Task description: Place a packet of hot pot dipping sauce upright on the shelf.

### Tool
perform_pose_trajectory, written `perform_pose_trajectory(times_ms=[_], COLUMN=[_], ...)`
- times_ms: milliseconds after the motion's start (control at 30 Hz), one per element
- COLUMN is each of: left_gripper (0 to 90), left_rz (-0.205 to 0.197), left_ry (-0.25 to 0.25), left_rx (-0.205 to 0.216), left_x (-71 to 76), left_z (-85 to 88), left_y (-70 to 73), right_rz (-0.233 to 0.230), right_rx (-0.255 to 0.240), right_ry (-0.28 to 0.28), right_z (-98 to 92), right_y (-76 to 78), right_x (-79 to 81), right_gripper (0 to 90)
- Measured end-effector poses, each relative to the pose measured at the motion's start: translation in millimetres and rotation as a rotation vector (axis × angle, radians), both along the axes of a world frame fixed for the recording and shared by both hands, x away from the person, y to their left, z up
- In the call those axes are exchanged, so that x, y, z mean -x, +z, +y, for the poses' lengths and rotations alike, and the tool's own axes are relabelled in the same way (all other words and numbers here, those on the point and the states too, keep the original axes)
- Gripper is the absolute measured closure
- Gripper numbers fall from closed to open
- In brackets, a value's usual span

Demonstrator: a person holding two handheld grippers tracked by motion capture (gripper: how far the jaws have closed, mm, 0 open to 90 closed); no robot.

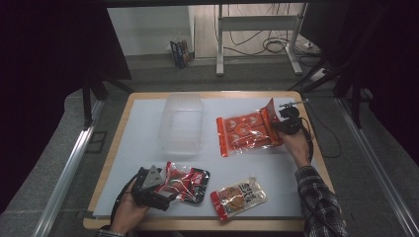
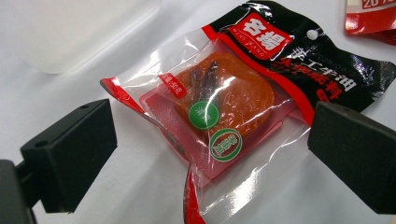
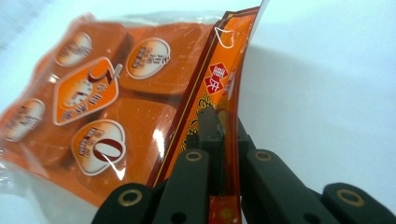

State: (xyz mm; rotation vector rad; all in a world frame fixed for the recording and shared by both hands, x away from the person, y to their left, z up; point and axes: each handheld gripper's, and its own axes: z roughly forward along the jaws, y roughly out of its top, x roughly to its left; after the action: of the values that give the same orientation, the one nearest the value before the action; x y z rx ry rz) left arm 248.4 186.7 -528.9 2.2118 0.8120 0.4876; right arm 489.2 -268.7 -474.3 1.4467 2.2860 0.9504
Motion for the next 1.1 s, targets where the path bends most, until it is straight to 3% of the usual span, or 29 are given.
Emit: perform_pose_trajectory(times_ms=[67, 333, 400, 467, 633, 867, 1100], left_gripper=[1.2, 1.2, 1.2, 1.2, 1.2, 1.2, 1.1], left_rz=[0.0, -0.003, -0.003, -0.003, -0.004, -0.006, -0.005], left_ry=[-0.001, 0.001, 0.002, 0.001, -0.001, 0.001, -0.002], left_rx=[-0.002, -0.001, -0.001, -0.002, -0.004, 0.0, -0.003], left_x=[0.1, 0.3, 0.5, 0.6, 0.8, 0.9, 1.0], left_z=[-0.2, 0.0, -0.1, -0.2, -0.5, -0.3, -0.2], left_y=[0.1, 0.4, 0.4, 0.5, 0.4, 0.7, 0.8], right_rz=[-0.005, -0.079, -0.084, -0.101, -0.116, -0.13, -0.157], right_rx=[-0.003, -0.029, -0.032, -0.045, -0.043, -0.079, -0.071], right_ry=[0.003, 0.06, 0.067, 0.09, 0.119, 0.172, 0.238], right_z=[0.4, 12.0, 13.2, 21.3, 33.9, 55.3, 82.3], right_y=[2.9, 45.9, 49.9, 65.4, 81.5, 104.4, 122.7], right_x=[1.1, 12.2, 13.0, 16.5, 20.9, 24.1, 29.3], right_gripper=[88.5, 88.4, 88.4, 88.5, 88.5, 88.5, 88.6])
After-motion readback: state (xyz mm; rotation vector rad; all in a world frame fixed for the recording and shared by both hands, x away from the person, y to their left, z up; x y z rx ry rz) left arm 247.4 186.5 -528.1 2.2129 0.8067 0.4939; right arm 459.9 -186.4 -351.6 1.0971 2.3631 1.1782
